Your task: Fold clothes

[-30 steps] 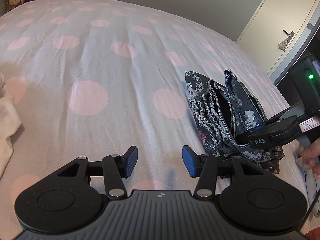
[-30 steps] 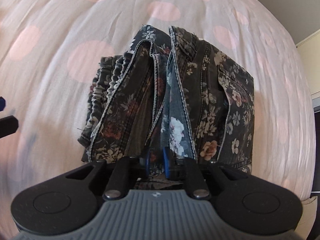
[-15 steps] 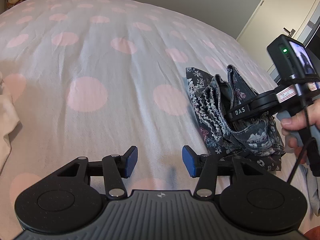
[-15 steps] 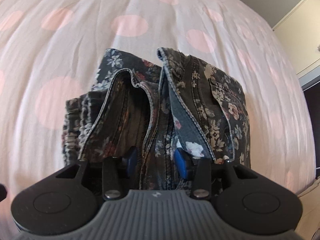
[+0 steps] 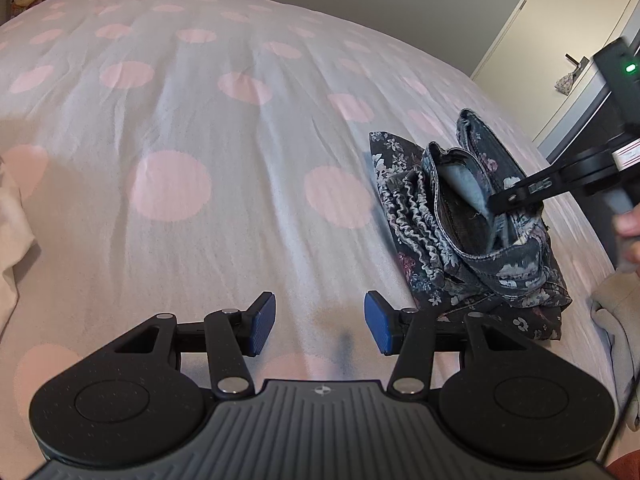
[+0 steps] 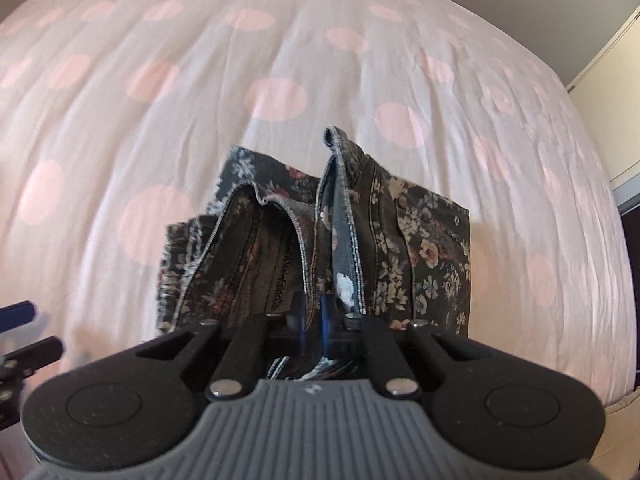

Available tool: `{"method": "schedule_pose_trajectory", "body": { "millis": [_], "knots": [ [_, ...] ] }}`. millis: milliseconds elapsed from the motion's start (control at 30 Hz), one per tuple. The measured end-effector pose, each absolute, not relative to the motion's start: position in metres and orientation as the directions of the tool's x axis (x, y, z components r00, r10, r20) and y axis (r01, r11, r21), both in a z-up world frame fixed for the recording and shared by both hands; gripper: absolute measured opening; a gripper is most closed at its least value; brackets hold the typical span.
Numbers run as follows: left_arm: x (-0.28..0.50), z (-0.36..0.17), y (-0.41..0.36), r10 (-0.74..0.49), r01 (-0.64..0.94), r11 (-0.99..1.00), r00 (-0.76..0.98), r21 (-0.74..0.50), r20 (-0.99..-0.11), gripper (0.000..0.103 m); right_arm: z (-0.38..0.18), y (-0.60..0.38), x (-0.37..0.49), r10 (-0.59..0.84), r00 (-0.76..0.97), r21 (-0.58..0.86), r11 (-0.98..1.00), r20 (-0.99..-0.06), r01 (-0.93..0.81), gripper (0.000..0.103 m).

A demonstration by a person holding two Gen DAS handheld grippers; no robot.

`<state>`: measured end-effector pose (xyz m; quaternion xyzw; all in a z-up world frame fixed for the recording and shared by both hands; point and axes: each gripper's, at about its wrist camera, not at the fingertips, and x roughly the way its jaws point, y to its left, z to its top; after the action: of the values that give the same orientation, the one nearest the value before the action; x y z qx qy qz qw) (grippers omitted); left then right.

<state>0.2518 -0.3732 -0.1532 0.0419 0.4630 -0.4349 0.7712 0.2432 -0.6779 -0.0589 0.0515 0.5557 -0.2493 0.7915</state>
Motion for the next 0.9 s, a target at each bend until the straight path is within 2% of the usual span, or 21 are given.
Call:
{"method": "schedule_pose_trajectory", "body": {
  "millis": [67,100,233,433,500,533,567,600,733,800,900],
  "knots": [
    [0.251,-0.153,-0.374,-0.634,0.71,0.617,0.194,-0.338,-0.749,0.047,-0.049,-0.679,0.243,-0.304,0.265,-0.166,0.883,-0.915,0.439,0.007],
    [0.251,-0.152,-0.374,-0.635,0.712,0.616,0.194,-0.338,-0.748,0.047,-0.043,-0.681,0.244,-0.283,0.274,-0.145,0.89,-0.919,0.432,0.001],
    [0.25,-0.151,-0.374,-0.636,0.716,0.612,0.192,-0.337,-0.747,0.047,-0.028,-0.665,0.252,-0.161,0.344,-0.018,0.923,-0.925,0.385,0.0],
    [0.252,-0.152,-0.371,-0.635,0.713,0.614,0.191,-0.339,-0.749,0.047,-0.042,-0.639,0.276,-0.219,0.316,-0.113,0.939,-0.923,0.324,0.001],
    [0.254,-0.153,-0.371,-0.635,0.705,0.62,0.193,-0.344,-0.748,0.047,-0.042,-0.638,0.273,-0.269,0.324,-0.162,0.933,-0.907,0.322,0.013],
    [0.256,-0.154,-0.371,-0.635,0.701,0.622,0.192,-0.348,-0.748,0.047,-0.041,-0.638,0.271,-0.294,0.328,-0.186,0.928,-0.898,0.322,0.024],
    [0.256,-0.154,-0.372,-0.636,0.7,0.622,0.19,-0.351,-0.748,0.047,-0.044,-0.639,0.27,-0.327,0.33,-0.223,0.922,-0.885,0.317,0.054],
    [0.255,-0.155,-0.373,-0.637,0.702,0.619,0.186,-0.352,-0.748,0.047,-0.045,-0.638,0.269,-0.358,0.331,-0.258,0.915,-0.873,0.31,0.063],
    [0.252,-0.155,-0.374,-0.641,0.715,0.605,0.176,-0.351,-0.747,0.047,-0.07,-0.64,0.274,-0.413,0.265,-0.334,0.895,-0.871,0.297,0.06],
    [0.252,-0.154,-0.373,-0.64,0.714,0.608,0.182,-0.347,-0.747,0.047,-0.088,-0.644,0.276,-0.448,0.219,-0.369,0.872,-0.867,0.322,0.051],
    [0.253,-0.153,-0.371,-0.636,0.709,0.617,0.194,-0.341,-0.747,0.047,-0.111,-0.652,0.276,-0.489,0.182,-0.41,0.844,-0.853,0.346,0.044]
  ]
}}
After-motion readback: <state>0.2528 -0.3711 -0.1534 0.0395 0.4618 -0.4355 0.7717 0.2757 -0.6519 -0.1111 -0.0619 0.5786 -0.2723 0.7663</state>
